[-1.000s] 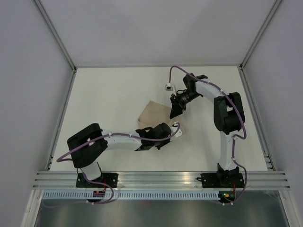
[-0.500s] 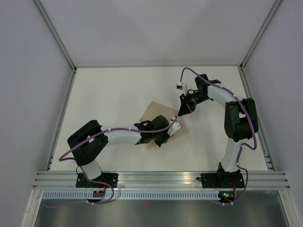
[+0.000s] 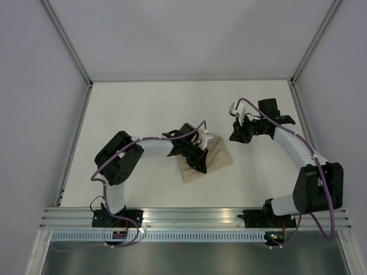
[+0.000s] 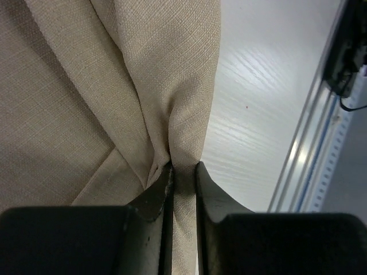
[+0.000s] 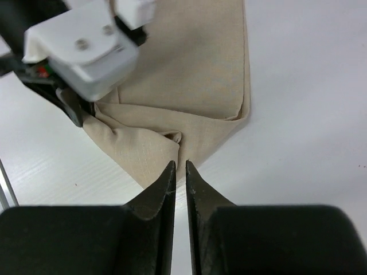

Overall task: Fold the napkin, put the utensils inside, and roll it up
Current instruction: Roll the napkin with the utensil

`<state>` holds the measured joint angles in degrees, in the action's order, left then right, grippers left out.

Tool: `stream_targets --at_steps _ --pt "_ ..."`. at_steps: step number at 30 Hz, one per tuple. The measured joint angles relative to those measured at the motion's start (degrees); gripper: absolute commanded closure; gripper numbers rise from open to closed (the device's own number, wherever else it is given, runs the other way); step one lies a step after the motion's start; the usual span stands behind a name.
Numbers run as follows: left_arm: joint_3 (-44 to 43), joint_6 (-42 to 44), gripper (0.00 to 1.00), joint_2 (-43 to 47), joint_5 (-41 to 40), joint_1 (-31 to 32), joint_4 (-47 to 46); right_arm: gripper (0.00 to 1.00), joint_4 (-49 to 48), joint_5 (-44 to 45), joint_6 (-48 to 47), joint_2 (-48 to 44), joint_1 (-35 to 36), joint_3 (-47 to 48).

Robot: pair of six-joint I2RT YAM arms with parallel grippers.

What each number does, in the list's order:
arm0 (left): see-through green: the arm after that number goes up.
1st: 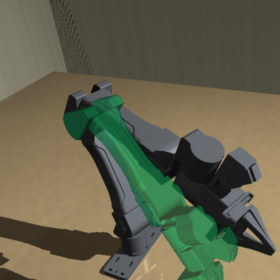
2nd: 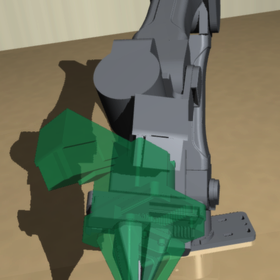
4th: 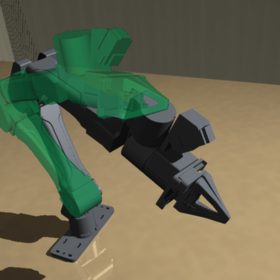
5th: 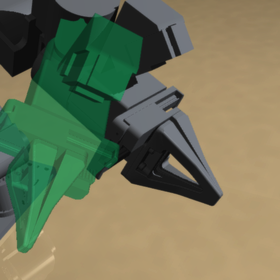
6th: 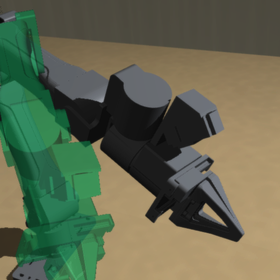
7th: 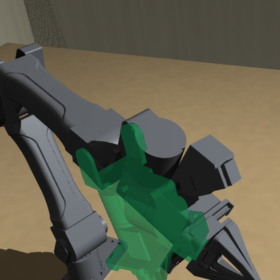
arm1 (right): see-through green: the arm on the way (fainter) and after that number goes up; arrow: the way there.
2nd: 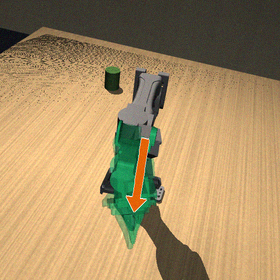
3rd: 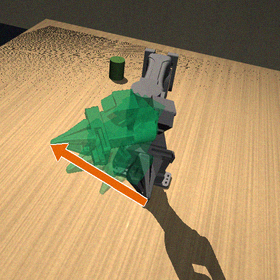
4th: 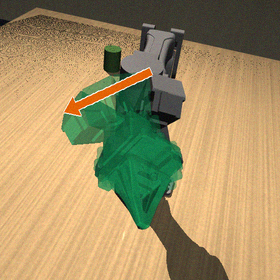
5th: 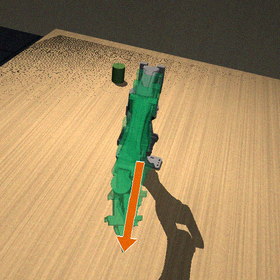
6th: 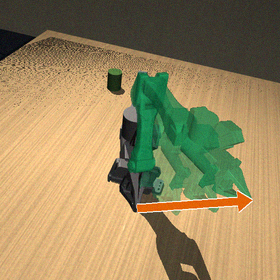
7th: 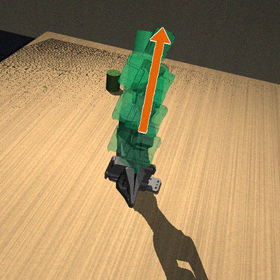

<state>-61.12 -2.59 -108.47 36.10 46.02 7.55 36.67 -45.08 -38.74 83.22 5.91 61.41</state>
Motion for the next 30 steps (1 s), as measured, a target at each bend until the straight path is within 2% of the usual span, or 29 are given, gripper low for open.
stream_targets --at_steps 4,8,13,17,24,30 --pt "-1.92 -2.93 0.98 -3.5 8.85 -2.49 3.61 0.76 0.5 1.29 -6.54 -4.74 3.48 -5.14" --pt "-2.86 -5.62 0.98 -6.95 17.07 -4.37 6.8 0.69 -0.79 5.77 -10.58 -11.17 12.35 -13.79" --pt "-2.89 -8.68 0.98 -9.44 22.91 -5.18 10.4 0.6 -3.58 10.71 -12.04 -16.06 22.21 -19.71" --pt "-2.93 -10.12 0.98 -10.34 25.03 -5.57 12.13 0.53 -6.6 14.95 -12.52 -16.44 28.63 -22.43" --pt "-3.76 -10.86 0.98 -11.08 26.14 -6.29 13.79 0.5 -14.47 24.3 -12.35 -16.55 42.36 -28.79" --pt "-3.74 -10.86 0.98 -11.08 26.08 -6.56 14.62 0.51 -20.41 29.35 -12.5 -16.0 47.01 -32.26"
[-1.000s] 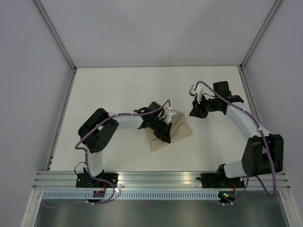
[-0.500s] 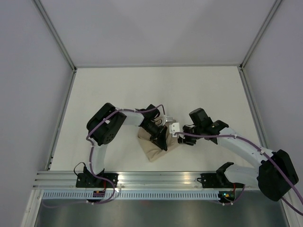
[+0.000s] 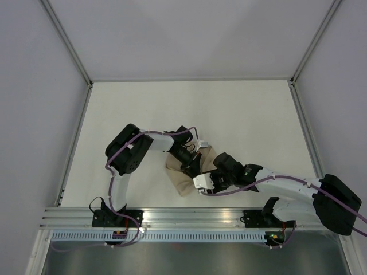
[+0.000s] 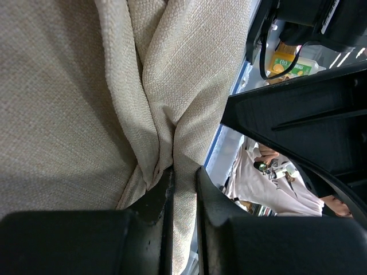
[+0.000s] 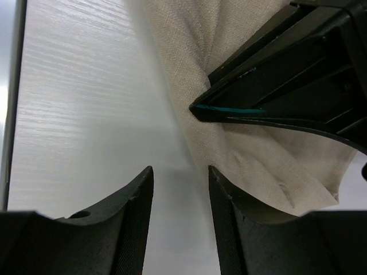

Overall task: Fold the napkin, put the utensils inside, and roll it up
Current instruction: Roll the napkin with the utensil

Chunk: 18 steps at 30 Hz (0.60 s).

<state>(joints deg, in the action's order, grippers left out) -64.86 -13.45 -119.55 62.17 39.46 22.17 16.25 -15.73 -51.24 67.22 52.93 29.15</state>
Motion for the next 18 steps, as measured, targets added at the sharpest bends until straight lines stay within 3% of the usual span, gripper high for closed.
stream_targets --at_steps 18 --pt "1.18 0.04 0.98 0.0 0.2 -0.39 0.04 0.51 -10.97 5.44 -0.61 -1.4 3.13 -3.98"
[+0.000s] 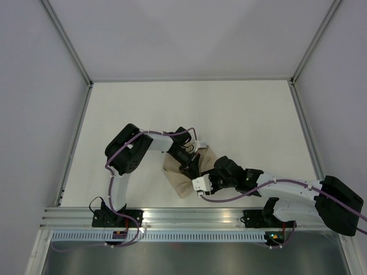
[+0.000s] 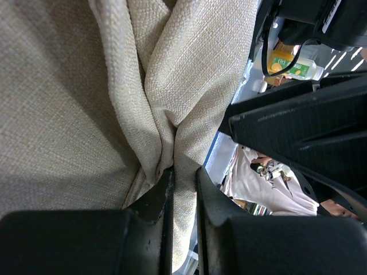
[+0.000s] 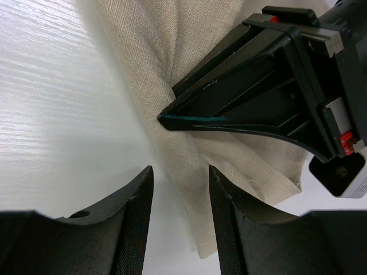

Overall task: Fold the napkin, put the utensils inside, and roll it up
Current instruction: Roll the napkin with the utensil

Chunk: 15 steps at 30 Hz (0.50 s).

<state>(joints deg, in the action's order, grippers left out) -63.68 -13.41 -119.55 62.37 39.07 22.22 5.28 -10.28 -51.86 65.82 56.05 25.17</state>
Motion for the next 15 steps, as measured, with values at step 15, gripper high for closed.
stream_targets --at_steps 15 --pt "0.15 0.46 0.98 -0.85 1.42 -0.11 0.0 0.55 -5.97 2.32 -3.48 7.56 2.25 -0.11"
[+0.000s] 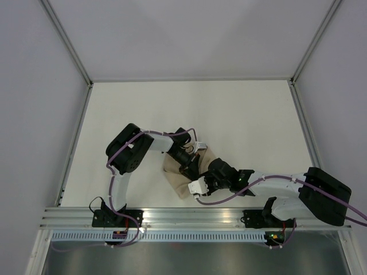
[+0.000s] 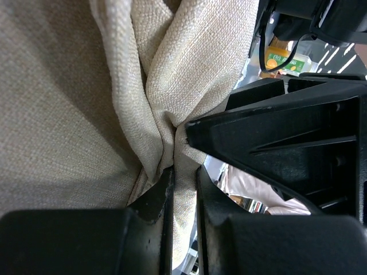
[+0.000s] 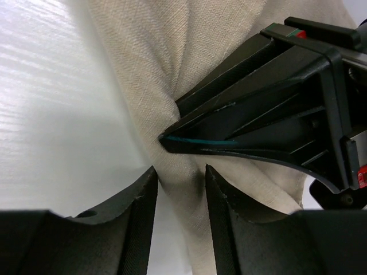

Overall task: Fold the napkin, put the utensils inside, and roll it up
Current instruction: Roll the napkin with the utensil

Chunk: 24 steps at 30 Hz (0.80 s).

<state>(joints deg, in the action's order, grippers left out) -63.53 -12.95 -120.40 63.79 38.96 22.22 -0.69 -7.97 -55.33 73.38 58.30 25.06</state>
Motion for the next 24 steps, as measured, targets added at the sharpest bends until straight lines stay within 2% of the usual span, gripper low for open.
stream_targets --at_steps 2,4,6,9,13,19,24 --pt "0.17 0.2 0.98 0.0 0.24 0.0 0.0 0.65 -1.84 0.35 -0.74 1.22 0.0 0.04" --pt "0.28 0.48 0.98 0.0 0.28 -0.13 0.11 0.79 -2.51 0.48 -1.46 2.14 0.2 0.09" --pt "0.5 0.81 0.98 0.0 0.26 -0.39 0.22 0.83 -2.89 0.52 -2.78 2.86 0.42 0.39" --pt "0.55 1.18 0.98 0.07 0.26 -0.85 0.5 0.99 -1.53 0.48 -4.11 3.52 0.5 1.44" --pt "0.59 1.36 0.82 1.25 -1.29 -1.31 1.03 0.99 3.34 0.46 -4.28 4.9 0.46 4.76" --pt "0.61 1.4 0.59 6.23 -8.79 -2.1 2.36 1.0 12.24 0.07 -2.29 8.41 -0.22 11.85" --pt "0.66 -0.9 0.51 13.73 -19.76 -6.67 0.39 1.0 21.14 -3.54 -0.81 10.99 -0.98 16.7"
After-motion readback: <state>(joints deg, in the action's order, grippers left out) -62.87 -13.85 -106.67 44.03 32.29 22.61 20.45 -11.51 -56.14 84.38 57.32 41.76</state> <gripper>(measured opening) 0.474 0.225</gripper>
